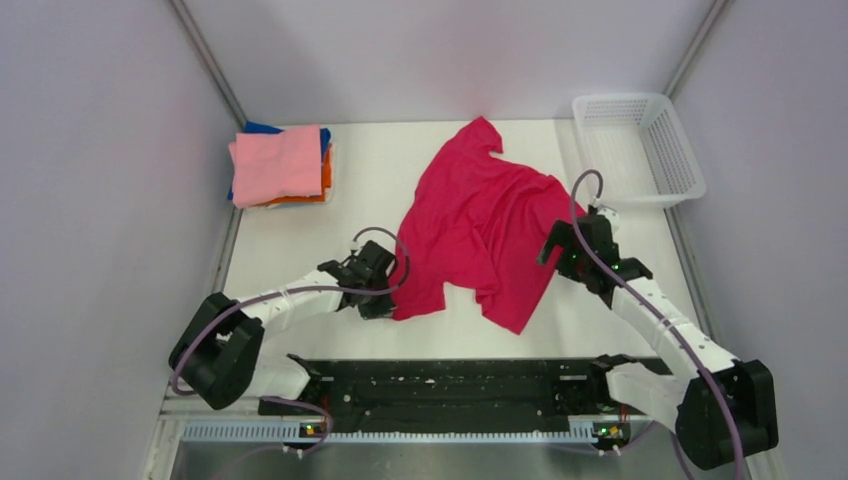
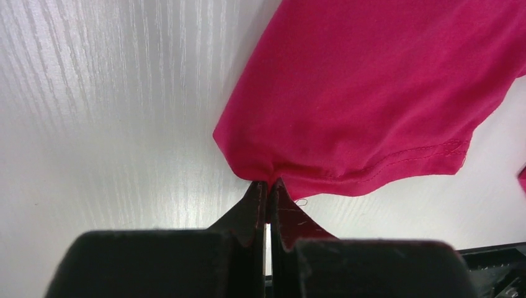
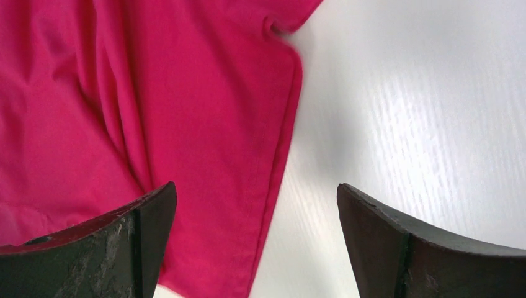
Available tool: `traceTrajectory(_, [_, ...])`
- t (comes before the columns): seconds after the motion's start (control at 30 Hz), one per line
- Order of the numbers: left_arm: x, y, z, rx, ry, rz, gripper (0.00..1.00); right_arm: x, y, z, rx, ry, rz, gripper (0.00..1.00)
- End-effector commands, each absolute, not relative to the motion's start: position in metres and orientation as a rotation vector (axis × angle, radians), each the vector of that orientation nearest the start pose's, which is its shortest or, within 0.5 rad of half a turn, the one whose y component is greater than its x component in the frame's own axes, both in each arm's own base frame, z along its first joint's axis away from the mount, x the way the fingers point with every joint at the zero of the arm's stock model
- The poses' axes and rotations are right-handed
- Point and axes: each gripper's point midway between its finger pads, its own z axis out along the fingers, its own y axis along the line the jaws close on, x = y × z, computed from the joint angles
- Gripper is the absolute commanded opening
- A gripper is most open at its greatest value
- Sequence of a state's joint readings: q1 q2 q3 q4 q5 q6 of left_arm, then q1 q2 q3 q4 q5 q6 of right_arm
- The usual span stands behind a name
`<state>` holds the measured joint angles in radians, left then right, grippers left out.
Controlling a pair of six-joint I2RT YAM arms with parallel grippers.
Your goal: Fold and stack the t-shirts
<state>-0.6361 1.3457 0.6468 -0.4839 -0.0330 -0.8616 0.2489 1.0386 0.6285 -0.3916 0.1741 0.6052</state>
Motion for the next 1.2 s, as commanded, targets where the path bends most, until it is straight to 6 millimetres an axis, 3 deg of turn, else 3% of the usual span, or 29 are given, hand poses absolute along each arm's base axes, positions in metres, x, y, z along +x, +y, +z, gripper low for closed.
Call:
traceTrajectory(0.0, [0.180, -0.160, 0.012, -0.271, 2.812, -0.287, 0.00, 0.246, 0.082, 0.095, 0.366, 2.409, 0.147, 0.98])
traceTrajectory(0.2, [0.190, -0.166, 0.024, -0.252, 2.751, -0.336, 0.00, 0.186, 0.129, 0.061, 0.143, 2.627, 0.098, 0.95])
traceTrajectory(0.33, [0.192, -0.167, 0.026, -0.247, 2.743, -0.338, 0.00, 0.164, 0.152, 0.043, 0.039, 2.700, 0.061, 0.92])
traceTrajectory(0.53, [0.192, -0.163, 0.024, -0.264, 2.736, -0.325, 0.00, 0.152, 0.171, 0.030, 0.001, 2.747, 0.089, 0.77])
traceTrajectory(0.67, [0.191, -0.162, 0.023, -0.266, 2.735, -0.322, 0.00, 0.149, 0.179, 0.027, 0.004, 2.744, 0.182, 0.61])
traceTrajectory(1.0, [0.191, -0.161, 0.024, -0.264, 2.736, -0.312, 0.00, 0.142, 0.175, 0.009, 0.011, 2.777, 0.164, 0.42])
traceTrajectory(1.17, [0.191, -0.160, 0.025, -0.278, 2.728, -0.310, 0.00, 0.144, 0.166, 0.004, 0.044, 2.771, 0.093, 0.25])
